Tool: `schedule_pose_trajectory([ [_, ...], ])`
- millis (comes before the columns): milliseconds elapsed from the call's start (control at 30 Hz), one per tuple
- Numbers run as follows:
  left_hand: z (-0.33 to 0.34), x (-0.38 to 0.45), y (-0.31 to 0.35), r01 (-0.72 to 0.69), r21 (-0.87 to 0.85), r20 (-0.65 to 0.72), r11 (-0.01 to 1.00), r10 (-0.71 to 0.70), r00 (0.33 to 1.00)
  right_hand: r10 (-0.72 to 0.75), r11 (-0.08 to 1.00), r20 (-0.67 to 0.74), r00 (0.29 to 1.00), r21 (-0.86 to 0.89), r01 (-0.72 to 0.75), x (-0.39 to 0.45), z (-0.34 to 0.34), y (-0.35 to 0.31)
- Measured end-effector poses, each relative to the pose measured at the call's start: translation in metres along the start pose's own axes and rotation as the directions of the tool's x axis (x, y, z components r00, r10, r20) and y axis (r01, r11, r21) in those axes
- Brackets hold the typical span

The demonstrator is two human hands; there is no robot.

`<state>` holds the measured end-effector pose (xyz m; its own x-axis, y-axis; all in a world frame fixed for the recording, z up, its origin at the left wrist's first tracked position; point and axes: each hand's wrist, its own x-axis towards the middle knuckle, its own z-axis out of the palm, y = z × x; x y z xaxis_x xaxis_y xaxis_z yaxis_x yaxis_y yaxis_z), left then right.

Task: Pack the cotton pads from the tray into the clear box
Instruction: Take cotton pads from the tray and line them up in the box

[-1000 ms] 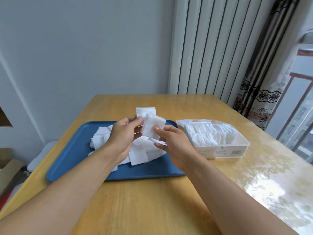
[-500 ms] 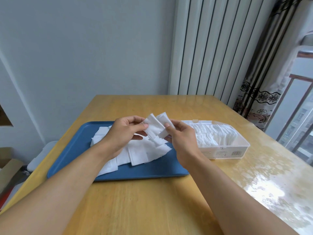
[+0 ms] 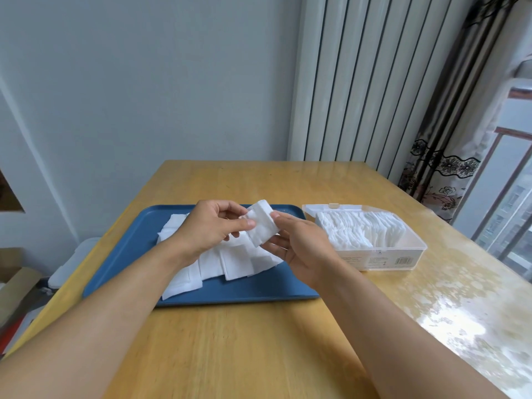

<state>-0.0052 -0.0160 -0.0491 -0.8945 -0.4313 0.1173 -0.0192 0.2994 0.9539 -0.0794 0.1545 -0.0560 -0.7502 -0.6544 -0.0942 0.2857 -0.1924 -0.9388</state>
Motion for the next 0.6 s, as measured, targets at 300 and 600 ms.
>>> schedule_pose_trajectory([
  [300, 0.003, 0.000, -0.003, -0.037, 0.015, -0.034, 0.999, 0.038, 0.999, -0.061, 0.990, 0.019, 0.998, -0.124, 0.063, 0.000, 0.004, 0.007],
  [600, 0.015, -0.003, 0.000, 0.048, -0.146, -0.033, 0.988, -0.053, 0.998, -0.054, 0.977, 0.032, 0.998, -0.206, 0.059, 0.003, 0.007, 0.011],
])
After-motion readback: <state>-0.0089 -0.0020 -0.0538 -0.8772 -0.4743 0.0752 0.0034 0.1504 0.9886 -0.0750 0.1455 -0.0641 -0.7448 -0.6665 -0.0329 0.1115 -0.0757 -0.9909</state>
